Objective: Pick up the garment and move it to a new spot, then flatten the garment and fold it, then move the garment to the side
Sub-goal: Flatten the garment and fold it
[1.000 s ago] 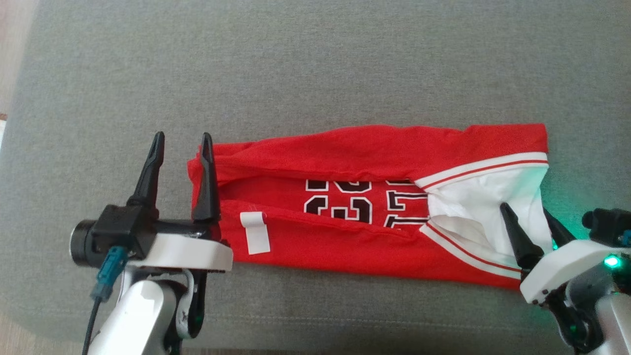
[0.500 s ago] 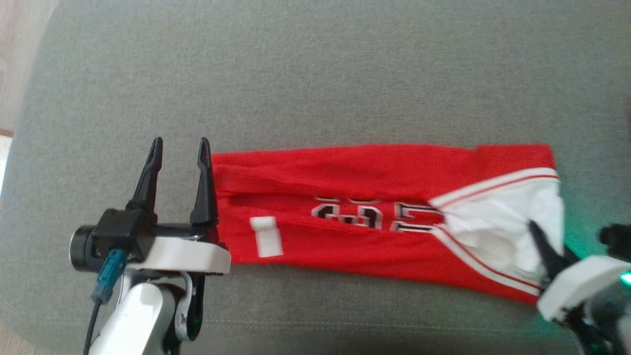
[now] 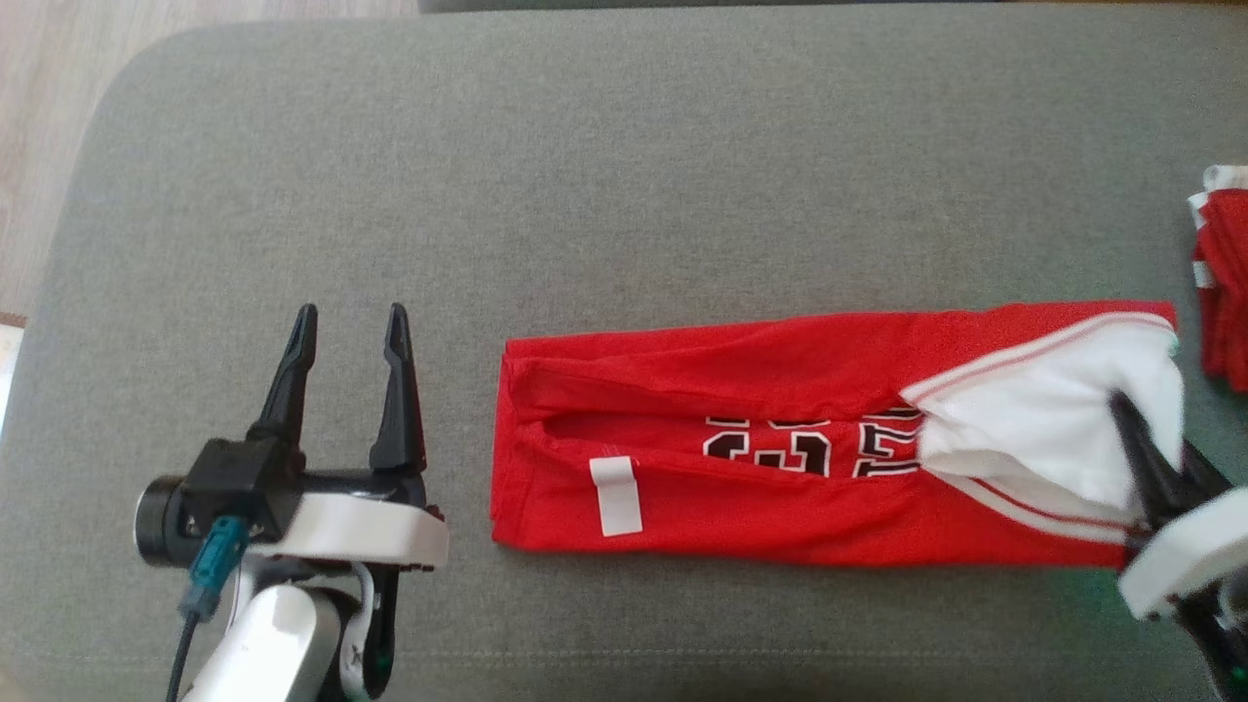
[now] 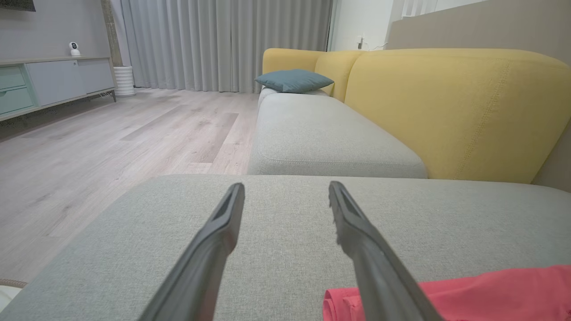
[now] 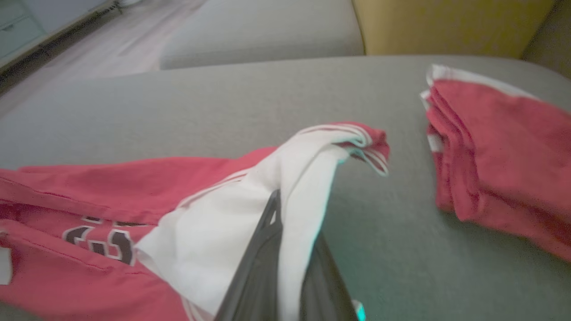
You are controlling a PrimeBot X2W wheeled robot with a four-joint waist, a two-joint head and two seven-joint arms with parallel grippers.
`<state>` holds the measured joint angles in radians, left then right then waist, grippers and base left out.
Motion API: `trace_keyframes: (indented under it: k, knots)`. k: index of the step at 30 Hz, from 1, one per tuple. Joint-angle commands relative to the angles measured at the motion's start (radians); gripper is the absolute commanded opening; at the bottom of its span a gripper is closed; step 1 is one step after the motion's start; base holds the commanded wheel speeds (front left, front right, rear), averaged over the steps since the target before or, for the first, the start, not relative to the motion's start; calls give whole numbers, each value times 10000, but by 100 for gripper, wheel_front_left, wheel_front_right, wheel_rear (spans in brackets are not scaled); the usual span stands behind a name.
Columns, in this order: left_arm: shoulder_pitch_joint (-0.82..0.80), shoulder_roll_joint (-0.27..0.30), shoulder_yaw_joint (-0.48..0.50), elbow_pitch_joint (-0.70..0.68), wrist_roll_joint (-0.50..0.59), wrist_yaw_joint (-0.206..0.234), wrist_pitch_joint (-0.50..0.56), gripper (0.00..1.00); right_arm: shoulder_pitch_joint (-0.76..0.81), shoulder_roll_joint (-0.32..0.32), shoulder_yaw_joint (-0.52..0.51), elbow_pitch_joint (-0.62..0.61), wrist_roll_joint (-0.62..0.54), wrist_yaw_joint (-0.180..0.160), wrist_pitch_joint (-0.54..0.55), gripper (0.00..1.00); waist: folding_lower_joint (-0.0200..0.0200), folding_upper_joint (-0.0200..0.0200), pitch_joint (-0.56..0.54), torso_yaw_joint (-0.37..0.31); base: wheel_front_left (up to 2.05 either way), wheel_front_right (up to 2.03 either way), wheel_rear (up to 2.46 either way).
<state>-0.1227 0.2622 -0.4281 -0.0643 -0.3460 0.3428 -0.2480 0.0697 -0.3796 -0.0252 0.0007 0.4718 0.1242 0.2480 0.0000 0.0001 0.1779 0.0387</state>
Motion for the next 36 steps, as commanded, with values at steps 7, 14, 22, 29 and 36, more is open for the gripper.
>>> trace_keyframes:
  k: [7,14,22,29,36]
  knots:
    - [-187,270,391,-419,-103,50,14,100,-1500,267,1804,-2162,-272,65,899,0,0,-1,-244,-17,0,0,0]
    - [-264,191,283,-429,-149,-10,12,100,-2929,1837,4304,-1002,303,65,986,0,0,-1,-161,294,0,0,0]
    - [-450,-19,134,-340,-148,-73,-32,100,-3832,2986,6007,1489,1147,65,528,0,0,-1,147,691,0,0,0]
    - [-662,-142,80,-219,-99,-155,-71,100,-4408,3213,6452,2761,1766,65,-150,83,0,-1,432,828,0,0,0]
    - [-768,-224,123,-48,-62,-206,-104,100,-5050,3272,7130,2868,2193,65,-1397,100,0,-1,500,789,0,0,0]
